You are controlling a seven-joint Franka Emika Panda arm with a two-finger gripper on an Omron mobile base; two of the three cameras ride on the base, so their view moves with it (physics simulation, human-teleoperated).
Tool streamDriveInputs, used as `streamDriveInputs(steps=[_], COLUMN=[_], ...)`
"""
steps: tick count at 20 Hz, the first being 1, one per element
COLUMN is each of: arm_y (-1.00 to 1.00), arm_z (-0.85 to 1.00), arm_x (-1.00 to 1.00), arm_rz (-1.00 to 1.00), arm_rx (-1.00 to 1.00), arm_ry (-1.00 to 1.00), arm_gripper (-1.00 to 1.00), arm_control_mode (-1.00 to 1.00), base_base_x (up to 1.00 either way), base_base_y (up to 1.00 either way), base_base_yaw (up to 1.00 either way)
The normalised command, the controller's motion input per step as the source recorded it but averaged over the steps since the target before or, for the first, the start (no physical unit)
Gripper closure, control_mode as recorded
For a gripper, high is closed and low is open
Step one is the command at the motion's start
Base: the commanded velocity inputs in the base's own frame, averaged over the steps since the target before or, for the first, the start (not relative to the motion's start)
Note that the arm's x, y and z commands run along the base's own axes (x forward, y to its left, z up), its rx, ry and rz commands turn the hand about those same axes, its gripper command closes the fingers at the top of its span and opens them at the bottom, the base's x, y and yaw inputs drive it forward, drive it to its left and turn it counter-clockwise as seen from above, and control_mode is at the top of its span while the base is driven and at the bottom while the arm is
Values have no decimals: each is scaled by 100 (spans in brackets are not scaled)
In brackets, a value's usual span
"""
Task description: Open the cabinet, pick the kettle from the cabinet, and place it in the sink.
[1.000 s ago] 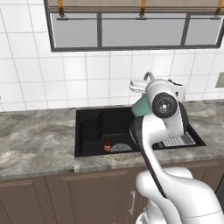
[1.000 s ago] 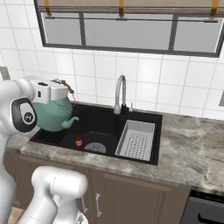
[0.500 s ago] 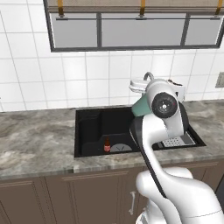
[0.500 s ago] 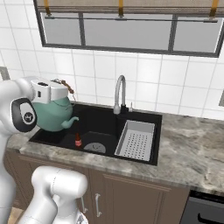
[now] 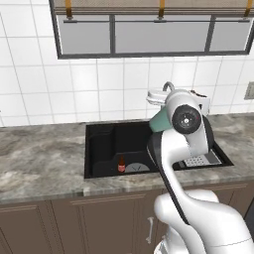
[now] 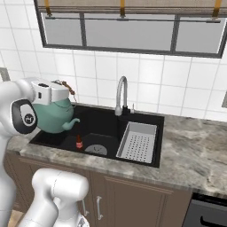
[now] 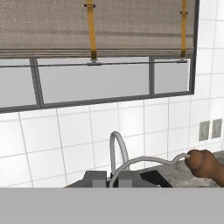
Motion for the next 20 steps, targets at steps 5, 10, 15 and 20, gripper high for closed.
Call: streamDriveInputs(steps=[5, 10, 15, 20], arm_y=[0, 0, -1, -18], arm_z=[0, 0, 0, 1], arm_x=[0, -1, -5, 4], arm_rz=[0, 0, -4, 2], arm_rx=[0, 0, 0, 4], arm_ry=[0, -1, -10, 7], arm_gripper=[100, 100, 100, 100], arm_control_mode=[100, -100, -100, -100], base_base_x=[0, 0, 0, 0], base_base_y=[0, 0, 0, 0], base_base_yaw=[0, 0, 0, 0])
